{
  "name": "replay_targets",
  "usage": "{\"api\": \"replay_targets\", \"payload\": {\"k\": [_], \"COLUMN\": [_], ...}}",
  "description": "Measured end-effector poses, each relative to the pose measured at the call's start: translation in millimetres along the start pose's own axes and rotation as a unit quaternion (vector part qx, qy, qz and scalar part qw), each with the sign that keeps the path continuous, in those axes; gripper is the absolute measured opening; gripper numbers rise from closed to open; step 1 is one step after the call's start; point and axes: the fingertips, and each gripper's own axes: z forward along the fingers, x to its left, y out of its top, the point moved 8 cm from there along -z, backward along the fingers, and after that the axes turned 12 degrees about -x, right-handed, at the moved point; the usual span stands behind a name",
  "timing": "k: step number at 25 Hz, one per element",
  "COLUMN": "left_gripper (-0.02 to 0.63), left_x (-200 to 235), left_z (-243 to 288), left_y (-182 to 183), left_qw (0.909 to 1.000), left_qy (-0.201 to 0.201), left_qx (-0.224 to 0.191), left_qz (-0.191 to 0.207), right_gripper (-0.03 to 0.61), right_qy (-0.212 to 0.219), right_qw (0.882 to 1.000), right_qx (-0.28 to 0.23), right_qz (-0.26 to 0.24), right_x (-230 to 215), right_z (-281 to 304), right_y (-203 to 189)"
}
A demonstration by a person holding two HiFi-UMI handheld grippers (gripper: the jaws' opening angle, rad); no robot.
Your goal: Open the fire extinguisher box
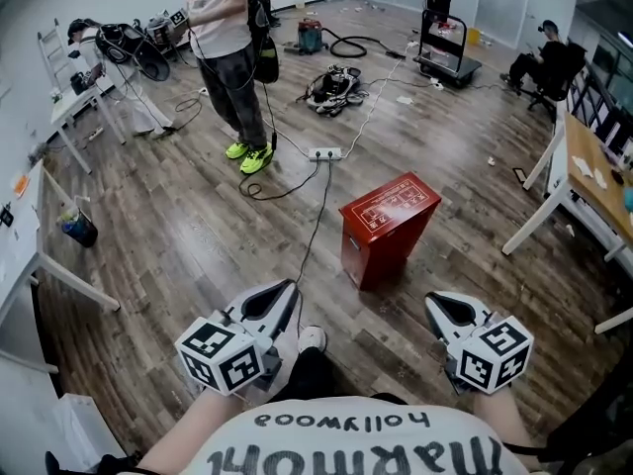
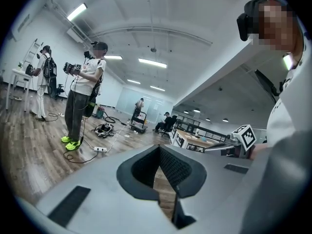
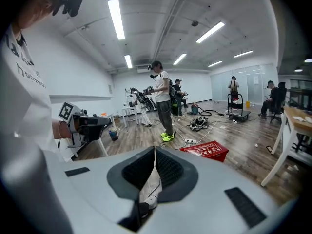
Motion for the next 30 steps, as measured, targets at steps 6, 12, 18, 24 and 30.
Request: {"api": "replay_targets", "payload": {"k": [6, 12, 18, 24, 30], "left_gripper": [0.006, 0.006, 0.006, 0.006, 0.006], "left_x": [33.8, 71.8, 109.2, 155.5, 200.4], "left_z": [30.2, 58.8, 82.6, 101.1, 115.5], "left_y": [6.0, 16.4, 23.4, 38.5, 57.6], "left_qw": [0.9999, 0.9999, 0.9993, 0.9987, 0.9987], "left_qy": [-0.004, -0.002, 0.001, 0.005, 0.008], "left_qx": [0.010, 0.008, 0.028, 0.039, 0.045], "left_qz": [-0.006, -0.014, -0.025, -0.032, -0.022], "right_gripper": [0.011, 0.011, 0.011, 0.011, 0.011], "right_qy": [-0.011, -0.011, -0.011, -0.006, -0.005], "right_qw": [1.000, 1.000, 0.999, 0.999, 0.999], "right_qx": [0.010, 0.023, 0.031, 0.037, 0.031], "right_qz": [0.007, 0.007, 0.018, 0.017, 0.019], "right_x": [-18.6, -33.9, -49.0, -55.0, -57.7], "right_z": [36.9, 80.6, 126.6, 179.1, 231.3], "right_y": [8.9, 19.8, 33.8, 51.5, 69.7]}}
